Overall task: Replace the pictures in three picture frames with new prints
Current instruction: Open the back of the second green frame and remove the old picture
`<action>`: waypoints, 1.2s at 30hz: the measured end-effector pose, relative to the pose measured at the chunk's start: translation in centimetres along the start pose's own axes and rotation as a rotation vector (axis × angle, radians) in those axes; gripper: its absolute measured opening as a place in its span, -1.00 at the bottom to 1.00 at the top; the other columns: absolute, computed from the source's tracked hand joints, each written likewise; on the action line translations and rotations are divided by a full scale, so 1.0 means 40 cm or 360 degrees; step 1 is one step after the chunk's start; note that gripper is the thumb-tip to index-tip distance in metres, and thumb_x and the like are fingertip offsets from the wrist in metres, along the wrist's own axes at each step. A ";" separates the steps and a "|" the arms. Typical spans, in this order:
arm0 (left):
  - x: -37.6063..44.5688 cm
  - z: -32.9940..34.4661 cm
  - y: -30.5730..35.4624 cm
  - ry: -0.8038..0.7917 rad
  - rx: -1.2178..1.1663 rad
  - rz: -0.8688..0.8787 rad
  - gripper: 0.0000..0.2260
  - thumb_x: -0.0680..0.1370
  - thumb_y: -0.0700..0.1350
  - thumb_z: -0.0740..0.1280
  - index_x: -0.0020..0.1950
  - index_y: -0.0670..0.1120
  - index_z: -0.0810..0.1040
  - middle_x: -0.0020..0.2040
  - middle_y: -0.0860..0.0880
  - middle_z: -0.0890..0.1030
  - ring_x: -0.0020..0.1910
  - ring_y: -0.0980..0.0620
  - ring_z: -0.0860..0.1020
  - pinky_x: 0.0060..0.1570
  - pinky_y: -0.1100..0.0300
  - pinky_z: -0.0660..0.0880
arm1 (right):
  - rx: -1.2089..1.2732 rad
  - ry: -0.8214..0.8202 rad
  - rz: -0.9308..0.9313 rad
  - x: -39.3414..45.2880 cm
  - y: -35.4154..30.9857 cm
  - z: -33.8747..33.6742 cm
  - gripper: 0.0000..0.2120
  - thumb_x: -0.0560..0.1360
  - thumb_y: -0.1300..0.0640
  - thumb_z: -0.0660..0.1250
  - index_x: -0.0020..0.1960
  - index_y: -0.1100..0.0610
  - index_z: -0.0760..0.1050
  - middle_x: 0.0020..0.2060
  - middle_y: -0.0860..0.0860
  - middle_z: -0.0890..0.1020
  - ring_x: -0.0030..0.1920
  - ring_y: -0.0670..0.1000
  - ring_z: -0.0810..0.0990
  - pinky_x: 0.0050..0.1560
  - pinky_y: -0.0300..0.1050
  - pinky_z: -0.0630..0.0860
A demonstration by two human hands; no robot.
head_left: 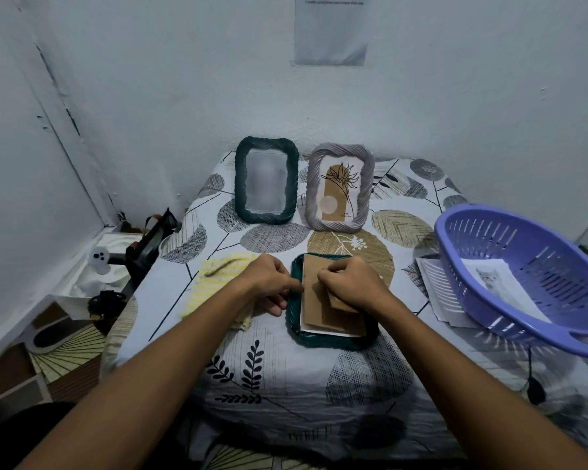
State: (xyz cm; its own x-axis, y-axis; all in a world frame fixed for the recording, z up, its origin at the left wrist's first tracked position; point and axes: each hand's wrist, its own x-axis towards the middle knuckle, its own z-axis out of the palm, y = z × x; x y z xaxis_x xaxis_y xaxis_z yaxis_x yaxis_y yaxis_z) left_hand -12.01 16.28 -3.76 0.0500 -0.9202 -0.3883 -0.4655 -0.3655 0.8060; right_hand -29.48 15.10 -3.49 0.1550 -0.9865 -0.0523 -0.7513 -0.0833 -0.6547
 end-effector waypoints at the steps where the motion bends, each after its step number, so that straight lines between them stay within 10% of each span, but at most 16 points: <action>1: 0.002 0.003 0.000 0.0017 0.0011 -0.0002 -0.76 0.40 -0.20 0.51 -0.08 -0.21 0.48 -0.26 -0.20 0.58 -0.42 -0.08 0.59 -0.35 -0.02 0.62 | 0.0010 0.0001 0.0002 -0.001 -0.001 -0.001 -0.71 0.43 -0.04 0.32 -0.03 0.13 0.67 -0.06 0.05 0.68 -0.04 0.04 0.59 -0.01 -0.09 0.51; 16: 0.007 0.002 0.008 0.0038 0.0042 -0.0118 -0.77 0.30 -0.24 0.59 -0.27 -0.24 0.54 -0.39 -0.23 0.62 -0.37 -0.15 0.57 -0.13 -0.08 0.62 | 0.0832 -0.0035 0.0190 -0.026 0.002 -0.081 -0.86 0.45 0.11 0.36 -0.25 0.09 0.63 -0.25 0.00 0.57 -0.23 -0.02 0.52 -0.36 -0.08 0.59; 22: 0.008 -0.007 0.025 -0.0037 0.0126 -0.0138 -0.79 0.38 -0.34 0.50 -0.08 -0.41 0.57 -0.37 -0.28 0.60 -0.49 -0.11 0.55 -0.36 0.05 0.61 | 0.0959 -0.0031 0.0246 -0.020 0.011 -0.115 -0.87 0.46 0.13 0.36 -0.26 0.09 0.57 -0.25 0.04 0.55 -0.20 0.04 0.52 -0.37 -0.11 0.54; 36: 0.004 -0.030 0.033 0.0147 0.0648 -0.0048 -0.82 0.36 -0.23 0.54 -0.18 -0.29 0.61 -0.32 -0.23 0.66 -0.41 -0.09 0.65 -0.23 0.06 0.64 | -0.0005 0.0134 0.0122 0.024 0.103 -0.147 -0.80 0.40 0.02 0.36 -0.22 0.13 0.67 -0.28 0.01 0.68 -0.19 0.02 0.63 -0.12 -0.06 0.56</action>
State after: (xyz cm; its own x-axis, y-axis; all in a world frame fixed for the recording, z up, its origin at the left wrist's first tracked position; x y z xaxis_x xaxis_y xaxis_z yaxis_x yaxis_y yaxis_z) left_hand -11.56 15.47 -2.24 0.1397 -0.9254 -0.3523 -0.7729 -0.3244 0.5454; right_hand -36.20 13.00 -1.79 0.0427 -0.9984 -0.0382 -0.7609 -0.0077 -0.6488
